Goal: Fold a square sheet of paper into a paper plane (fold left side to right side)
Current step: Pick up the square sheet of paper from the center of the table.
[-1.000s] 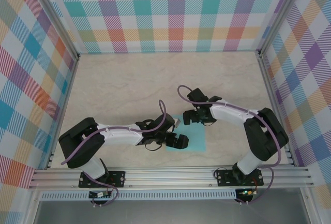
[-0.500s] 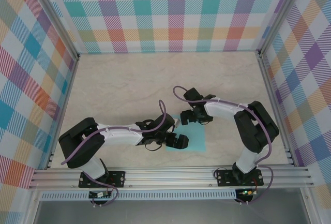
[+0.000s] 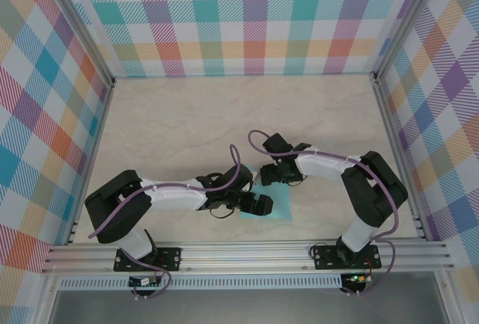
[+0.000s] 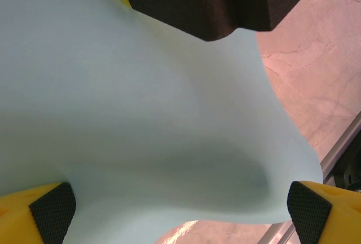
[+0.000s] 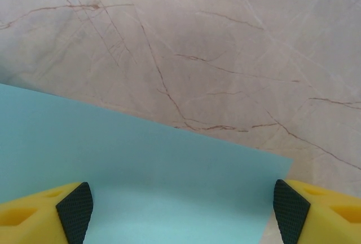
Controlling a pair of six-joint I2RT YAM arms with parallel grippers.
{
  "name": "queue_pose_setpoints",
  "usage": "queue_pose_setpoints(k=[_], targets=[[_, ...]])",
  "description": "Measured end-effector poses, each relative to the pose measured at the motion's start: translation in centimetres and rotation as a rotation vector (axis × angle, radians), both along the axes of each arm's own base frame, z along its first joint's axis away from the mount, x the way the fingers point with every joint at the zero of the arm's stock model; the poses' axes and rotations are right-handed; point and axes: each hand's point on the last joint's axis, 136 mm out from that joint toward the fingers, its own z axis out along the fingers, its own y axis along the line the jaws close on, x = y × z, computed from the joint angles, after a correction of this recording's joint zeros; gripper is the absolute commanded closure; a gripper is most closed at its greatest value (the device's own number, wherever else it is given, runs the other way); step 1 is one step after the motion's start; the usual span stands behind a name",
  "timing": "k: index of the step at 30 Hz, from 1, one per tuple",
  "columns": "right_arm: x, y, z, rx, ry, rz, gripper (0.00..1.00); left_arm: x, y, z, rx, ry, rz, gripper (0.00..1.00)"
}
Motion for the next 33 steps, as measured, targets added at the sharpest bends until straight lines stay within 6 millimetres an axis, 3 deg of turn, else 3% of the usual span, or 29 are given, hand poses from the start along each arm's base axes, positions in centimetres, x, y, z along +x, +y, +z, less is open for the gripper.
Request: queue_pose_setpoints(k=[5,10,16,33], targets=[[-0.1,0.1,0.1,0.007,0.001,0.005,0.11,0.1,0.0,0.0,0.003,-0.003,0.003,0.0],[-1.8,0.5,0.4,0.071,0.05,0.026,0.11,0.3,0.1,-0.1,0.007,-0.006,0.021,0.01],[-1.7,0.3,0.3,0.097,0.053,0.011,0.18,0.8,-0.3,0.2,-0.041,0.025,0.109,0.01],[-1.8,0.3,1.0,0.287,0.069,-0.029,0.23,1.4,0.6,0.5,-0.09,0.056,0.24,0.09]])
